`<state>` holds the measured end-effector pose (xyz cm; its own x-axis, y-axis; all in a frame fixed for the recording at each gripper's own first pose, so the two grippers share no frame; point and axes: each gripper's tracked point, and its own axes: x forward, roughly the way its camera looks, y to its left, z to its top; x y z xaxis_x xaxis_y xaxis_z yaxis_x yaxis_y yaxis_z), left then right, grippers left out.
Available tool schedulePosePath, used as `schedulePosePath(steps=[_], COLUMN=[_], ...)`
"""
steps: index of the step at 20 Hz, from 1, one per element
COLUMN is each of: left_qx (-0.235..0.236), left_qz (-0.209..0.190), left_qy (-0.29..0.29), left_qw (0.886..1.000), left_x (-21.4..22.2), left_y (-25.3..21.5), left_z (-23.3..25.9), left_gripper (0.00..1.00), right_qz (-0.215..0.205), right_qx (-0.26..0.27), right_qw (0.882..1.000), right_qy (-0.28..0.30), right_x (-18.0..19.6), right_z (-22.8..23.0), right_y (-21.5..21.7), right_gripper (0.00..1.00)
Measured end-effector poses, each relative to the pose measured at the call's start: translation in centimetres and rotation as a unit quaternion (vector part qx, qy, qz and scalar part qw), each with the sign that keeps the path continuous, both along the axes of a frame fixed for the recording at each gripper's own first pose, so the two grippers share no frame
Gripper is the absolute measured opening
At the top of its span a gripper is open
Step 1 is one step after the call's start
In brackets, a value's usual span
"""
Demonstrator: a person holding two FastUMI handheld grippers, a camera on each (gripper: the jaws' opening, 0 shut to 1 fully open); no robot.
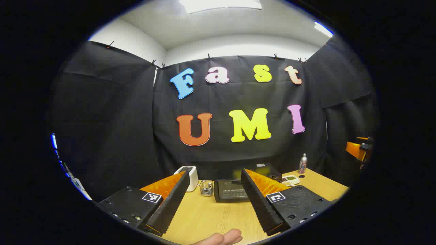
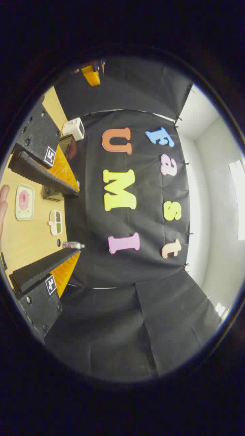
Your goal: Open the electric oven with the left hand, put the food in, and close the electric oven.
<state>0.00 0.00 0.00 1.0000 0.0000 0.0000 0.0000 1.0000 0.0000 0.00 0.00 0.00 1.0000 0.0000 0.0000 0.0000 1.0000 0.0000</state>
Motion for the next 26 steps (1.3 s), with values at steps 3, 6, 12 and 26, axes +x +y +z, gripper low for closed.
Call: schedulePosePath(steps=[3, 6, 12, 26], left_qx=[0.0, 0.003, -0.001, -0.033], left_qz=[-0.017, -0.022, -0.027, -0.027], left_qy=[-0.006, -0.002, 0.005, -0.001], left_qw=[1.0, 1.0, 1.0, 0.999], left_x=[-0.7, -0.9, -0.7, 2.8], left_y=[-1.6, -2.6, -3.7, -3.7], left_z=[0.1, -0.5, -1.4, -1.6], left_gripper=[0.96, 0.96, 0.96, 0.96], right_qz=[-0.001, 0.001, -0.01, 0.014], right_qx=[-0.005, -0.016, -0.034, -0.024], right_qw=[1.0, 1.0, 0.999, 1.0], right_qy=[0.0, 0.002, -0.006, -0.006], right_x=[-0.3, -0.8, -1.2, 1.0], right_z=[-0.4, -0.9, -0.7, -1.6], right_y=[-0.4, -0.5, -1.6, -1.1], right_gripper=[0.96, 0.95, 0.95, 0.96])
